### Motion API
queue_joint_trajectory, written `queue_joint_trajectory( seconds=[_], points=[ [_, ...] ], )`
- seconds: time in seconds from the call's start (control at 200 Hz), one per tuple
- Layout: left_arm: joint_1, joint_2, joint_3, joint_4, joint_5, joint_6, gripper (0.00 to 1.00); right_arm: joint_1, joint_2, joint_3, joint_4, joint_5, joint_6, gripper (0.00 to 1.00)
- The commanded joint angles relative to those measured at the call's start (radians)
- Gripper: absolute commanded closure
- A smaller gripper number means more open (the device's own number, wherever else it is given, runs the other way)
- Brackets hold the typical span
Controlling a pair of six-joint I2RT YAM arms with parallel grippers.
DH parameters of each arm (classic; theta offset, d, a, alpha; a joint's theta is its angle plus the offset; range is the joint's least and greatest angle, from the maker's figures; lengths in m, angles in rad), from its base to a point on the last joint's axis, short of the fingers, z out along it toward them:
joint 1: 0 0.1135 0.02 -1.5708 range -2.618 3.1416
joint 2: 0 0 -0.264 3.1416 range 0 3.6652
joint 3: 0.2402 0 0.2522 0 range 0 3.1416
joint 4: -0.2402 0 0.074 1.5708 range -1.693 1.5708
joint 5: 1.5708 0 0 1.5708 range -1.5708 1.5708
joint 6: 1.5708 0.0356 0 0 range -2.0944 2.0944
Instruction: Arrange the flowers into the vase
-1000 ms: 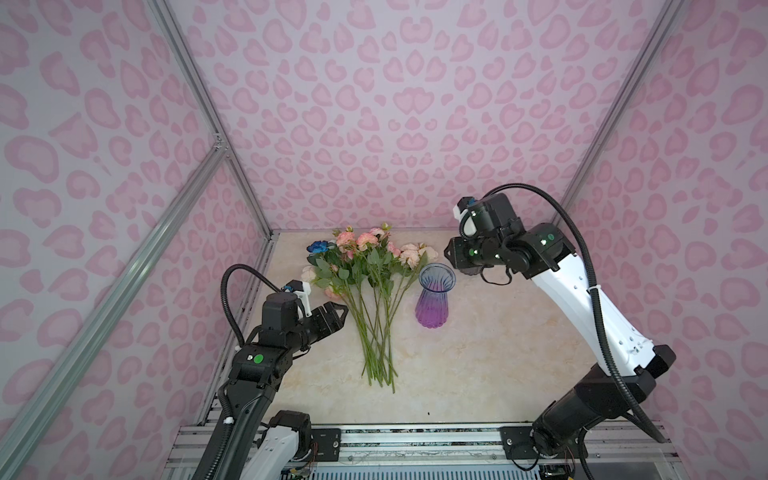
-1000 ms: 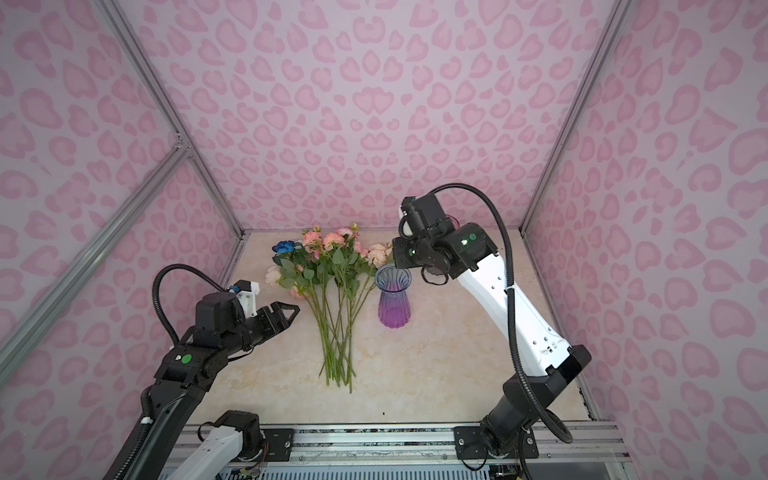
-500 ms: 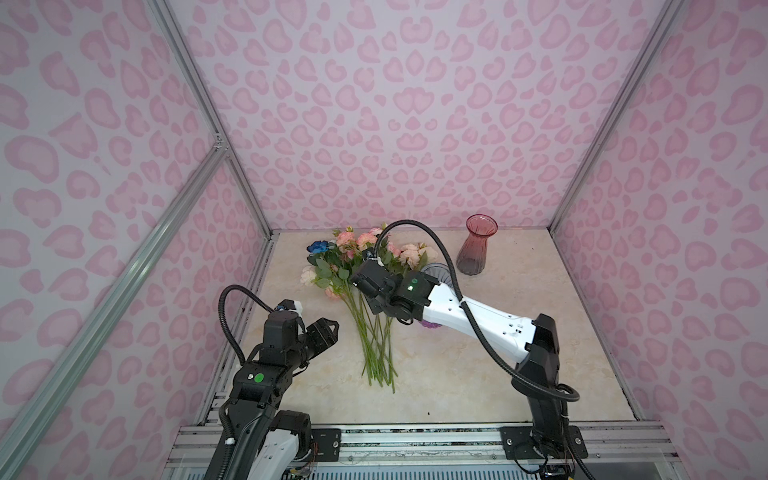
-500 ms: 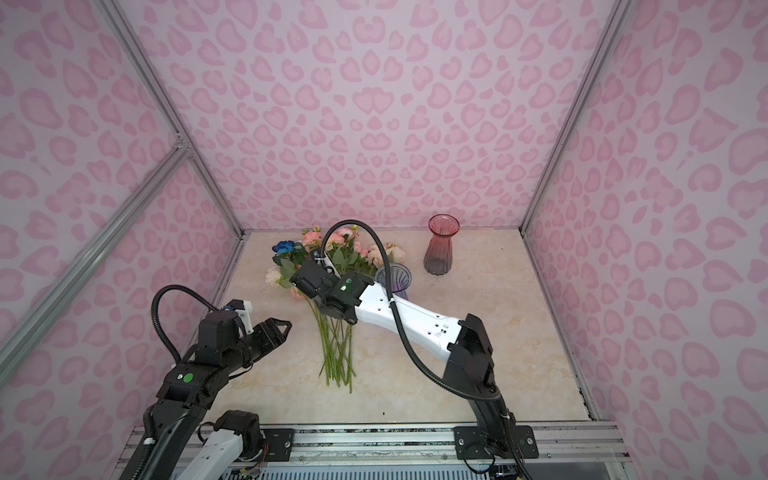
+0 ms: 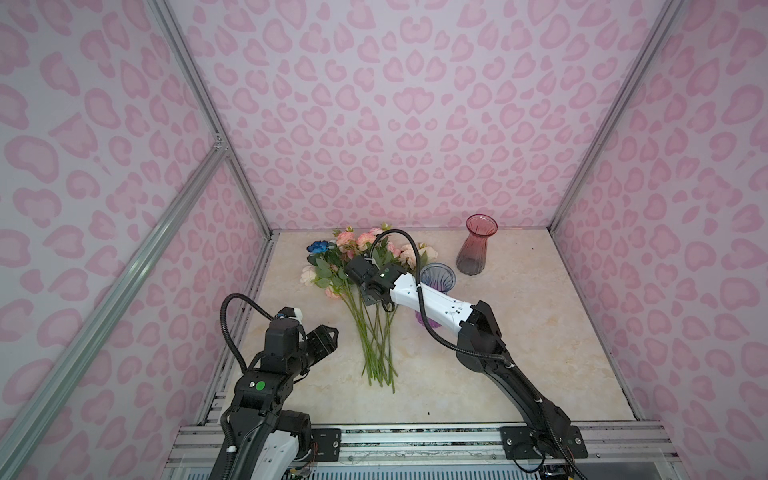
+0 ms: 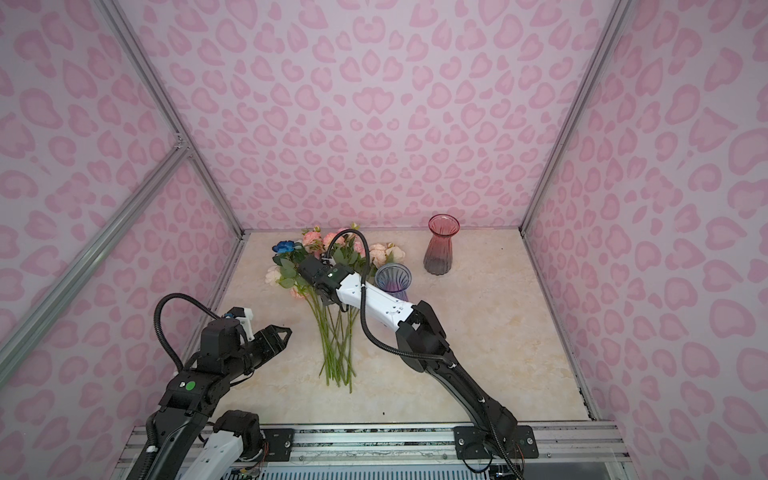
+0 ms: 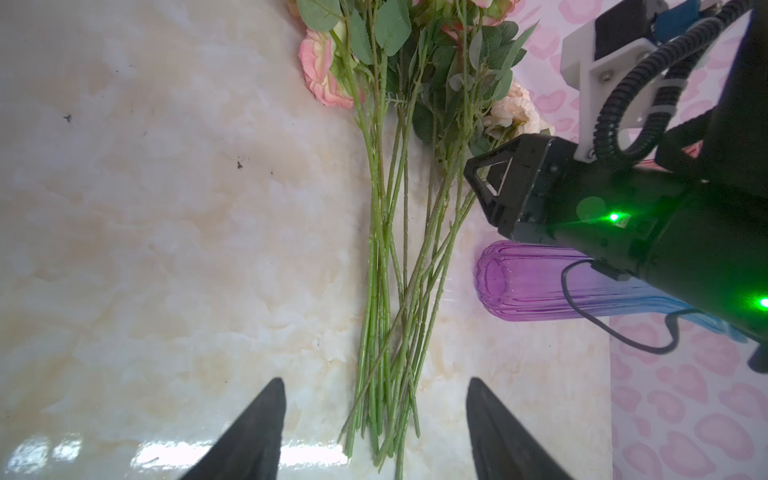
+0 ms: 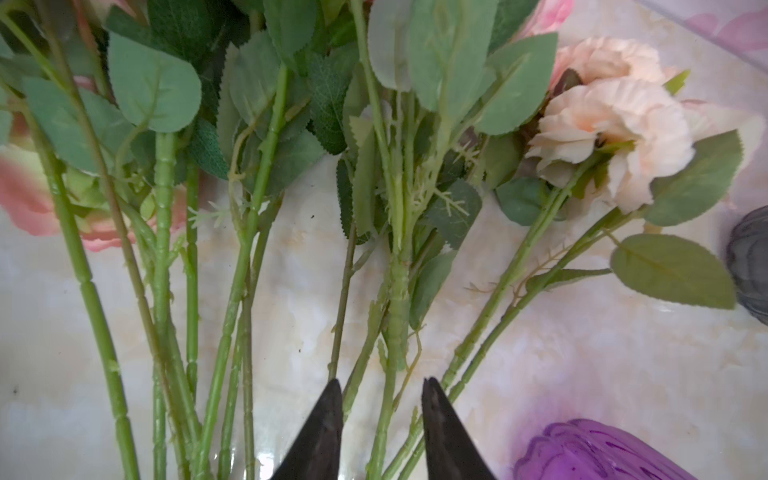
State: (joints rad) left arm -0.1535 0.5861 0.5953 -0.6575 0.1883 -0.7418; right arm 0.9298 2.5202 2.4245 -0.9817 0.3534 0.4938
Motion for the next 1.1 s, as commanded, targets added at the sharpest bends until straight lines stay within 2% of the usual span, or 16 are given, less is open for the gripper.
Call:
queue_joint_trajectory(
  seconds=[0.0, 0.32, 0.565, 0.72, 0.79, 0.92, 1.04, 1.095],
  points=[
    [0.001, 0.023, 0.006, 0.025, 0.023, -0.007, 0.3, -0.018, 0.019, 0.004, -0.019, -0.038, 0.036, 0.66],
    [0.001, 0.051, 0.021, 0.039, 0.031, 0.005, 0.3, -0.045, 0.05, 0.007, -0.029, -0.063, 0.053, 0.7],
    [0.0, 0.075, 0.037, 0.069, 0.04, 0.024, 0.32, -0.022, -0.002, 0.012, -0.043, -0.046, 0.039, 0.71],
    [-0.01, 0.163, 0.088, 0.102, 0.027, 0.054, 0.47, 0.016, -0.142, 0.007, -0.048, 0.011, 0.002, 0.7],
    [-0.043, 0.235, 0.123, 0.124, 0.014, 0.051, 0.53, 0.023, -0.22, -0.014, -0.053, 0.044, -0.009, 0.7],
    [-0.187, 0.427, 0.218, 0.191, -0.033, 0.068, 0.51, 0.03, -0.42, -0.167, 0.001, 0.093, -0.041, 0.7],
    [-0.232, 0.659, 0.326, 0.26, -0.007, 0.065, 0.5, 0.031, -0.624, -0.381, 0.095, 0.124, -0.053, 0.7],
    [-0.251, 0.754, 0.372, 0.285, -0.018, 0.082, 0.47, 0.034, -0.721, -0.5, 0.165, 0.138, -0.062, 0.7]
  ],
)
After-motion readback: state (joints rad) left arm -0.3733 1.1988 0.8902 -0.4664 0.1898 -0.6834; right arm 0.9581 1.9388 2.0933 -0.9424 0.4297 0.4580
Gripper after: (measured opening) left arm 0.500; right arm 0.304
